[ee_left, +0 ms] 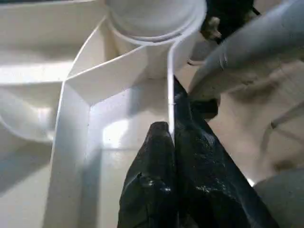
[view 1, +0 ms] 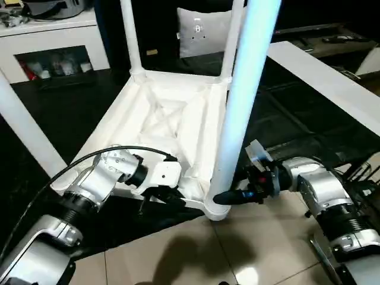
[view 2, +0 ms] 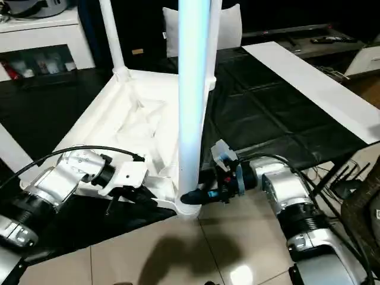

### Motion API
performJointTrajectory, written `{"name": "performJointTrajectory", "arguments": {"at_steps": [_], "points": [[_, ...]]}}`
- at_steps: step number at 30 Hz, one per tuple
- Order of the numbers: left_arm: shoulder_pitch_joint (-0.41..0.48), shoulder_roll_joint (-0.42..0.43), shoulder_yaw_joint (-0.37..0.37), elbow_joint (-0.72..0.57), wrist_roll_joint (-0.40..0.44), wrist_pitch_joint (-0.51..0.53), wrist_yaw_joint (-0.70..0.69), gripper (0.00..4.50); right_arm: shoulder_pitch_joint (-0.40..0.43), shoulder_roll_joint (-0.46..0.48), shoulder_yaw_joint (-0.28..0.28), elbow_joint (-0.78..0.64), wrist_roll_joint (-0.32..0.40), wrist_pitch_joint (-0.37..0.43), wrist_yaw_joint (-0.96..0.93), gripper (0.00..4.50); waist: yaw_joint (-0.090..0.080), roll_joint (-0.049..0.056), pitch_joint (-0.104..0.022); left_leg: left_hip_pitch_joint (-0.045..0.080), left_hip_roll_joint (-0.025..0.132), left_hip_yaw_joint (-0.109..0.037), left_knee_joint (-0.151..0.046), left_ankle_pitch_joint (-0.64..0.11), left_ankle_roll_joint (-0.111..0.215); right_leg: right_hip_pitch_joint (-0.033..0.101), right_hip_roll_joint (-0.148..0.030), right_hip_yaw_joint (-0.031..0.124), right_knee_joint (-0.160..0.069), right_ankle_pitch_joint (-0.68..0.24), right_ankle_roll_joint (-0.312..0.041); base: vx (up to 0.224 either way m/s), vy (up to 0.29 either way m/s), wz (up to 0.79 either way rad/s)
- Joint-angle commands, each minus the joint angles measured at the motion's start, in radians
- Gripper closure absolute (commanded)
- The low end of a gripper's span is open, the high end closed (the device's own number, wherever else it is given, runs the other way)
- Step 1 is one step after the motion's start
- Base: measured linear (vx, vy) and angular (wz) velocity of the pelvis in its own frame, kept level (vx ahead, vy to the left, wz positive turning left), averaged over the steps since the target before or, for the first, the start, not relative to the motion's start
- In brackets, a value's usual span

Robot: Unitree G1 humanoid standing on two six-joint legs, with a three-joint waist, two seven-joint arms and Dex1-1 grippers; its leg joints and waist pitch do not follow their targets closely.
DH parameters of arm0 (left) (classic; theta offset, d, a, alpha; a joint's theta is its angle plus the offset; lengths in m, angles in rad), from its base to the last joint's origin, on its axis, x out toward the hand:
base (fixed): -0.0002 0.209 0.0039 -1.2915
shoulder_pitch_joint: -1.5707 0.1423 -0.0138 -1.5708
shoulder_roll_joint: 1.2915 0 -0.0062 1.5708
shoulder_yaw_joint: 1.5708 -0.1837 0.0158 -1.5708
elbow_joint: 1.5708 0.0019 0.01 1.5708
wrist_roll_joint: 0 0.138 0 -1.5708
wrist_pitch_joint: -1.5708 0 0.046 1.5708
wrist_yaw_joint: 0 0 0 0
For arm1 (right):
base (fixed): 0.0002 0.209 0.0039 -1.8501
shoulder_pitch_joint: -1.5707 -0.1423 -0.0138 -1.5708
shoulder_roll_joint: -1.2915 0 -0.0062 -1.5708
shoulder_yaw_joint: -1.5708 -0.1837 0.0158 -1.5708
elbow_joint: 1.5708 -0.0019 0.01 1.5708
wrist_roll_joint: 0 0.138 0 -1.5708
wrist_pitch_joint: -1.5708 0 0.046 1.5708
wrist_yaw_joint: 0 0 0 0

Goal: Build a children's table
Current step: Rotate leg to tighten

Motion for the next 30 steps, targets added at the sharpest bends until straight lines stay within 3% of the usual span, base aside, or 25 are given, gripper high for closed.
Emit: {"name": "performJointTrajectory", "arguments": {"at_steps": [1, 5, 6, 7, 8, 9, 10, 11, 12, 13, 14, 15, 16, 17, 18, 19, 20, 21, 22, 24, 25, 26, 27, 28, 30], "points": [[0.032, -0.028, -0.020, -0.036, -0.016, 0.071, 0.024, 4.50, -0.009, 0.029, -0.036, -0.013, -0.007, 0.013, -0.146, 2.45, -0.009, -0.011, -0.065, -0.024, 0.005, 0.022, -0.067, -0.076, 0.060, 0.075, -0.063, 0.053, -0.076, -0.501, 0.025, 0.000, 0.000, 0.00], [0.077, -0.073, 0.028, -0.113, -0.046, 0.206, 0.126, 4.50, -0.024, 0.116, -0.100, 0.019, -0.031, 0.034, -0.412, 2.49, -0.054, -0.003, -0.055, -0.019, -0.008, 0.021, -0.058, -0.164, 0.050, 0.073, -0.052, 0.018, -0.115, -0.612, 0.104, -0.015, 0.004, -0.03], [0.082, -0.105, 0.047, -0.132, -0.048, 0.254, 0.183, 4.50, -0.040, 0.161, -0.122, 0.046, -0.035, 0.041, -0.515, 2.50, -0.075, 0.001, -0.055, -0.022, -0.001, 0.018, -0.056, -0.192, 0.044, 0.078, -0.053, 0.004, -0.121, -0.614, 0.121, 0.000, 0.000, 0.00], [0.082, -0.105, 0.047, -0.132, -0.048, 0.254, 0.183, 4.50, -0.040, 0.161, -0.122, 0.046, -0.035, 0.041, -0.515, 2.51, -0.102, 0.005, -0.052, -0.027, 0.007, 0.010, -0.054, -0.239, 0.049, 0.089, -0.047, -0.021, -0.135, -0.619, 0.150, 0.000, 0.000, 0.00], [0.084, -0.127, 0.058, -0.143, -0.049, 0.286, 0.219, 4.50, -0.051, 0.190, -0.136, 0.064, -0.037, 0.045, -0.578, 2.51, -0.108, 0.015, -0.054, -0.025, 0.021, 0.002, -0.059, -0.266, 0.050, 0.099, -0.051, -0.023, -0.131, -0.604, 0.151, 0.000, 0.000, 0.00], [0.084, -0.127, 0.058, -0.143, -0.049, 0.286, 0.219, 4.50, -0.051, 0.190, -0.136, 0.064, -0.037, 0.045, -0.578, 2.51, -0.114, 0.024, -0.053, -0.027, 0.046, -0.007, -0.072, -0.304, 0.057, 0.108, -0.054, -0.017, -0.116, -0.571, 0.141, 0.000, 0.000, 0.00], [0.084, -0.127, 0.058, -0.143, -0.049, 0.286, 0.219, 4.50, -0.051, 0.190, -0.136, 0.064, -0.037, 0.045, -0.578, 2.52, -0.110, 0.031, -0.048, -0.033, 0.131, -0.052, -0.136, -0.448, 0.060, 0.123, -0.074, 0.067, 0.016, -0.380, 0.063, 0.000, 0.000, 0.00], [0.079, -0.160, 0.072, -0.143, -0.046, 0.311, 0.271, 4.50, -0.070, 0.231, -0.152, 0.099, -0.044, 0.043, -0.674, 2.52, -0.113, 0.017, -0.044, -0.019, 0.123, -0.043, -0.135, -0.472, 0.047, 0.105, -0.080, 0.086, 0.011, -0.349, 0.033, 0.000, 0.000, 0.00], [0.079, -0.160, 0.072, -0.143, -0.046, 0.311, 0.271, 4.50, -0.070, 0.231, -0.152, 0.099, -0.044, 0.043, -0.674, 2.52, -0.124, -0.018, -0.032, 0.012, 0.002, 0.010, -0.065, -0.414, 0.020, 0.046, -0.070, 0.053, -0.103, -0.613, 0.064, 0.000, 0.000, 0.00], [0.052, -0.217, 0.098, -0.107, -0.036, 0.322, 0.364, 4.50, -0.106, 0.296, -0.189, 0.170, -0.039, 0.025, -0.835, 2.52, -0.120, -0.028, -0.028, 0.040, -0.055, 0.036, -0.010, -0.337, 0.028, 0.009, -0.062, 0.011, -0.141, -0.783, 0.122, 0.000, 0.000, 0.00], [0.040, -0.238, 0.107, -0.092, -0.031, 0.325, 0.399, 4.50, -0.118, 0.321, -0.200, 0.193, -0.039, 0.016, -0.890, 2.52, -0.134, -0.032, -0.040, 0.002, -0.070, 0.043, 0.005, -0.251, 0.065, 0.041, -0.064, -0.019, -0.144, -0.874, 0.201, -0.026, -0.023, -0.28], [0.028, -0.258, 0.115, -0.078, -0.026, 0.328, 0.433, 4.50, -0.130, 0.345, -0.211, 0.215, -0.038, 0.007, -0.943, 2.52, -0.141, -0.016, -0.044, -0.013, -0.052, 0.031, 0.001, -0.245, 0.075, 0.061, -0.047, -0.057, -0.166, -0.850, 0.247, -0.026, -0.023, -0.28], [0.014, -0.281, 0.125, -0.066, -0.016, 0.339, 0.479, 4.50, -0.141, 0.378, -0.225, 0.234, -0.040, -0.006, -1.009, 2.17, -0.132, 0.046, -0.064, -0.067, 0.075, -0.040, -0.059, -0.269, 0.095, 0.152, -0.076, -0.012, -0.047, -0.515, 0.193, -0.003, 0.020, -0.30], [-0.005, -0.296, 0.130, -0.046, -0.002, 0.338, 0.519, 4.50, -0.147, 0.409, -0.232, 0.245, -0.042, -0.029, -1.050, 1.96, -0.123, 0.053, -0.061, -0.066, 0.146, -0.075, -0.102, -0.298, 0.105, 0.137, -0.088, 0.062, 0.065, -0.334, 0.105, 0.000, 0.000, 0.00], [-0.007, -0.295, 0.130, -0.042, 0.000, 0.336, 0.523, 4.50, -0.146, 0.411, -0.231, 0.244, -0.043, -0.032, -1.050, 1.96, -0.135, 0.020, -0.044, -0.022, 0.128, -0.062, -0.116, -0.348, 0.076, 0.077, -0.091, 0.109, 0.052, -0.193, -0.006, 0.000, 0.000, 0.00], [-0.020, -0.293, 0.131, -0.025, 0.014, 0.327, 0.543, 4.50, -0.142, 0.421, -0.226, 0.237, -0.048, -0.047, -1.050, 1.74, -0.132, 0.002, -0.038, -0.023, 0.049, -0.024, -0.078, -0.370, 0.042, 0.073, -0.082, 0.091, -0.027, -0.371, 0.018, 0.000, 0.000, 0.00], [-0.021, -0.293, 0.131, -0.024, 0.015, 0.327, 0.545, 4.50, -0.142, 0.422, -0.226, 0.237, -0.049, -0.048, -1.050, 1.74, -0.121, -0.027, -0.026, 0.044, -0.085, 0.047, 0.031, -0.278, 0.044, -0.015, -0.061, 0.020, -0.133, -0.841, 0.156, 0.000, 0.000, 0.00], [-0.033, -0.283, 0.134, -0.008, 0.037, 0.322, 0.571, 4.50, -0.124, 0.428, -0.223, 0.208, -0.060, -0.069, -1.031, 1.68, -0.116, -0.035, -0.044, -0.032, -0.084, 0.036, 0.015, -0.193, 0.090, 0.064, -0.069, 0.021, -0.122, -0.875, 0.232, 0.000, 0.000, 0.00], [-0.036, -0.268, 0.135, -0.001, 0.047, 0.316, 0.574, 4.50, -0.102, 0.417, -0.218, 0.174, -0.062, -0.080, -0.999, 1.59, -0.105, -0.011, -0.065, -0.050, -0.064, 0.023, -0.015, -0.135, 0.102, 0.080, -0.049, 0.018, -0.118, -0.722, 0.275, 0.017, -0.007, -0.25], [-0.037, -0.261, 0.136, 0.001, 0.054, 0.314, 0.577, 4.50, -0.091, 0.413, -0.217, 0.158, -0.065, -0.091, -0.983, 1.43, -0.095, 0.007, -0.070, -0.044, -0.027, 0.006, -0.037, -0.071, 0.111, 0.082, -0.043, 0.020, -0.112, -0.539, 0.227, 0.000, 0.000, 0.00], [-0.043, -0.239, 0.129, 0.022, 0.076, 0.284, 0.581, 4.50, -0.055, 0.390, -0.207, 0.106, -0.067, -0.106, -0.949, 1.33, -0.089, 0.013, -0.072, -0.036, 0.001, -0.005, -0.048, -0.008, 0.110, 0.080, -0.049, 0.030, -0.095, -0.401, 0.141, 0.000, 0.000, 0.00], [-0.043, -0.239, 0.129, 0.022, 0.076, 0.284, 0.581, 4.50, -0.055, 0.390, -0.207, 0.106, -0.067, -0.106, -0.949, 1.24, -0.087, 0.007, -0.063, -0.027, 0.003, 0.003, -0.056, -0.035, 0.106, 0.066, -0.049, 0.038, -0.093, -0.386, 0.071, 0.000, 0.000, 0.00], [-0.047, -0.226, 0.126, 0.033, 0.086, 0.270, 0.581, 4.50, -0.030, 0.376, -0.198, 0.070, -0.067, -0.112, -0.934, 1.24, -0.091, -0.002, -0.056, -0.031, -0.018, 0.014, -0.056, -0.082, 0.092, 0.069, -0.040, 0.028, -0.102, -0.464, 0.064, 0.000, 0.000, 0.00], [-0.064, -0.200, 0.130, 0.057, 0.105, 0.246, 0.594, 4.50, 0.037, 0.335, -0.175, -0.023, -0.071, -0.120, -0.899, 1.14, -0.089, 0.002, -0.057, -0.035, -0.018, 0.012, -0.058, -0.093, 0.095, 0.075, -0.042, 0.026, -0.107, -0.487, 0.078, 0.000, 0.000, 0.00], [-0.072, -0.190, 0.133, 0.068, 0.111, 0.236, 0.600, 4.50, 0.071, 0.317, -0.170, -0.078, -0.048, -0.083, -0.870, 0.89, -0.085, 0.003, -0.056, -0.036, -0.009, 0.008, -0.062, -0.090, 0.101, 0.075, -0.042, 0.026, -0.110, -0.474, 0.084, 0.000, 0.000, 0.00]]}}
